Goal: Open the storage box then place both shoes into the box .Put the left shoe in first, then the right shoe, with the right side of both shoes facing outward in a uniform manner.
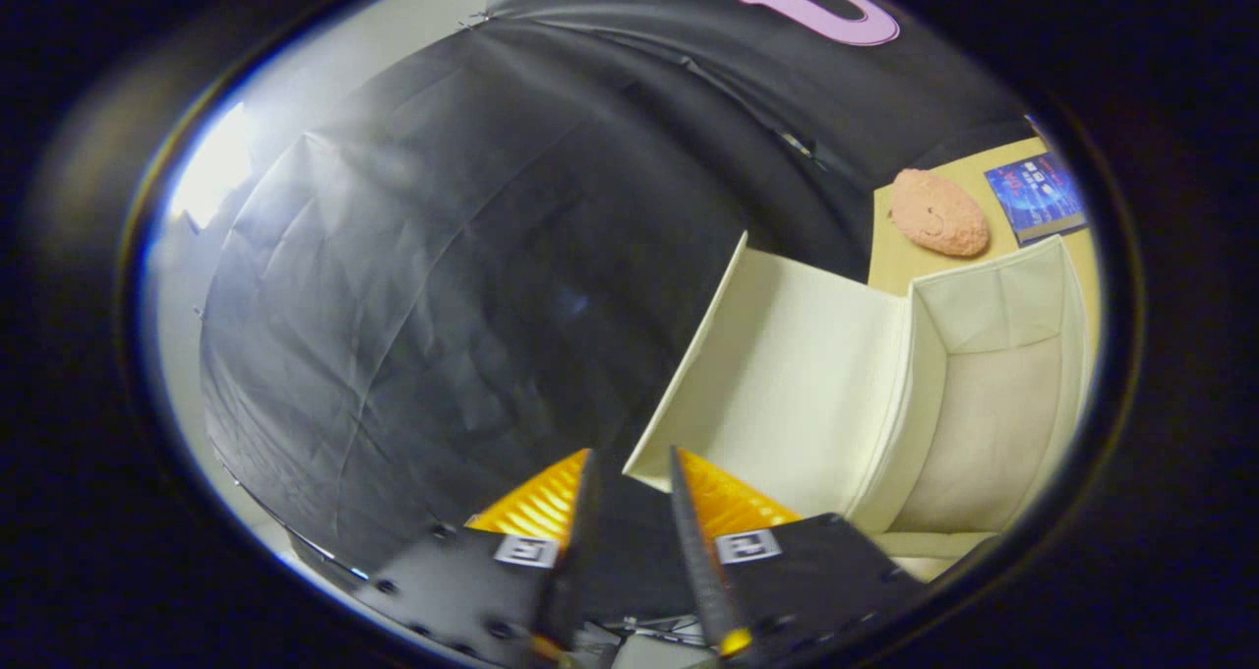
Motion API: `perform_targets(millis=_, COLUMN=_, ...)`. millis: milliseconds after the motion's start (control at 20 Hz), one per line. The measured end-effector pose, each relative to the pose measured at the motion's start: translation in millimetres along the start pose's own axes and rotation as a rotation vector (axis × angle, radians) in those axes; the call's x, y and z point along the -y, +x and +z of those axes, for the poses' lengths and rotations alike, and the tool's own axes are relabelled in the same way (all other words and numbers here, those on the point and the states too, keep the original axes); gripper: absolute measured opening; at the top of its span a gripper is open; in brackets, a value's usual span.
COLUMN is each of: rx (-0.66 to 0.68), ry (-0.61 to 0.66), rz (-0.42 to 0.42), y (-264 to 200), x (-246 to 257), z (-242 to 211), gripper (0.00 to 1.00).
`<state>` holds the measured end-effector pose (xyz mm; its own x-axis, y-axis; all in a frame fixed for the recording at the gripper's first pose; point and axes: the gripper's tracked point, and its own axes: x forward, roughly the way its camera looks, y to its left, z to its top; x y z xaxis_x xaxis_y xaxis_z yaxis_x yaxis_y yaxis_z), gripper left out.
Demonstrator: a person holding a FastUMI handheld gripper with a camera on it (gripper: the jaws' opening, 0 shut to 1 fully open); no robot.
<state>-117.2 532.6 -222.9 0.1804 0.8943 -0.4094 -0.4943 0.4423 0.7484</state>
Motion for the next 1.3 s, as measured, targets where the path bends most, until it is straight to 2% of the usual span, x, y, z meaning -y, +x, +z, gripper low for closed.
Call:
perform_targets(millis=100, rx=0.03, ry=-0.04, rz=-0.034, y=-6.8, x=7.9, z=4.6, gripper=1.0)
perform_targets(millis=350, rx=0.13, ry=-0.117, rz=-0.144, y=-36.7, x=38.9, z=27.2, gripper=0.99)
perform_targets(millis=750, rx=0.254, ry=-0.272, rz=-0.409, y=-115.7, x=98.0, z=52.9, gripper=0.99)
perform_targets(millis=1000, rx=0.337, ry=-0.241, rz=-0.531, y=-175.6, x=136.5, z=63.3, gripper=0.99)
perform_targets(millis=1300, rx=0.389, ry=-0.162, rz=-0.751, y=-256.3, x=216.6, z=56.2, gripper=1.0)
